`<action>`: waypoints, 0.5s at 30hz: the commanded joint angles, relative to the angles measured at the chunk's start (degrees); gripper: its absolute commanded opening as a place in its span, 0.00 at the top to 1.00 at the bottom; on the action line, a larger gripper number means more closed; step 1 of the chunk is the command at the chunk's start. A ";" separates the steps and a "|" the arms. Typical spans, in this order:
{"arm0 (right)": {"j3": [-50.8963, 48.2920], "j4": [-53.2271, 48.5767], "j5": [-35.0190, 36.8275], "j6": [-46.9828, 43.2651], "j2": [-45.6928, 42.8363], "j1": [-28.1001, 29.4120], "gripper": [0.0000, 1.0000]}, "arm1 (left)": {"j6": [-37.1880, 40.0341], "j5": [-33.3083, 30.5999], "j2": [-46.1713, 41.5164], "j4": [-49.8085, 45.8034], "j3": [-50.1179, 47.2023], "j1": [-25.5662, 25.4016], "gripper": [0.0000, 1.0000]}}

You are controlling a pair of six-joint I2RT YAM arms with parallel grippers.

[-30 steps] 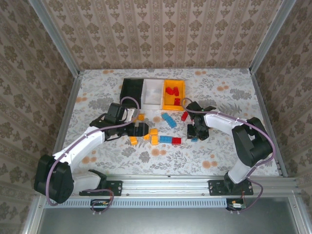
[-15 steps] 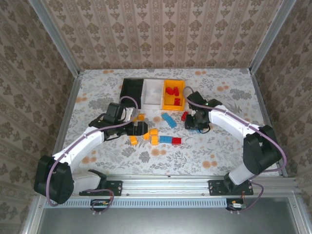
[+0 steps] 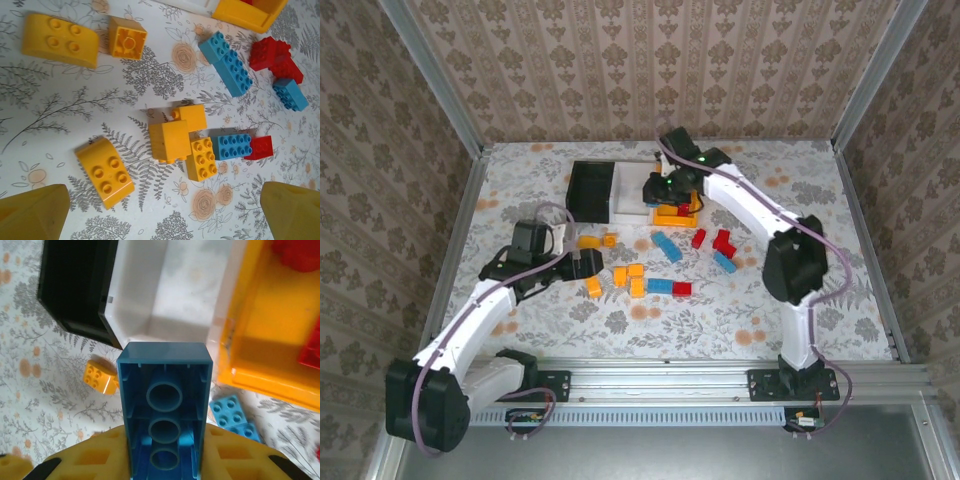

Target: Sort the legos into containers by color

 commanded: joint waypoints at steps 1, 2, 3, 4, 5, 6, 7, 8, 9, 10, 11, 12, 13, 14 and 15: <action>9.46 -2.93 -3.17 1.16 7.76 0.19 0.68 | 0.93 1.29 -1.62 -2.18 -1.42 1.82 0.00; 11.75 -3.44 -3.52 1.35 9.48 0.19 0.67 | 1.04 1.56 -1.84 -2.46 -1.63 2.24 0.00; 13.71 -3.98 -3.86 1.61 11.15 0.19 0.66 | 1.06 1.68 -2.11 -2.58 -1.78 2.44 0.00; 15.86 -4.77 -4.00 1.80 12.90 0.19 0.64 | 1.07 1.70 -2.36 -2.71 -1.96 2.66 0.00; 17.79 -5.43 -3.99 1.84 14.31 0.19 0.62 | 1.05 1.78 -2.60 -2.64 -2.18 2.82 0.00; 19.22 -6.01 -3.93 1.80 15.36 0.19 0.60 | 1.05 1.79 -2.72 -2.63 -2.33 2.82 0.00; 20.38 -6.39 -3.69 1.80 16.24 0.19 0.58 | 1.03 1.85 -2.82 -2.48 -2.40 2.93 0.00; 21.29 -6.68 -3.51 1.79 17.03 0.19 0.57 | 1.00 1.94 -2.82 -2.45 -2.41 2.88 0.00; 21.91 -6.86 -3.42 1.89 17.54 0.19 0.54 | 0.97 2.03 -2.73 -2.45 -2.32 3.01 0.00; 22.45 -6.98 -3.29 1.97 17.87 0.19 0.51 | 1.04 2.13 -2.60 -2.49 -2.34 3.14 0.00; 22.68 -6.99 -3.23 2.07 18.12 0.19 0.47 | 1.12 2.22 -2.55 -2.45 -2.31 3.15 0.00; 22.79 -7.04 -3.16 2.10 18.17 0.23 0.45 | 1.07 2.29 -2.56 -2.45 -2.36 3.19 0.00; 22.79 -7.02 -3.05 2.16 18.18 0.19 0.44 | 1.10 2.31 -2.56 -2.45 -2.32 3.19 0.00; 22.79 -7.02 -2.87 2.15 18.09 0.19 0.42 | 1.05 2.29 -2.54 -2.44 -2.38 3.21 0.00; 22.79 -7.12 -2.82 2.08 17.96 0.15 0.41 | 1.03 2.27 -2.54 -2.36 -2.42 3.22 0.00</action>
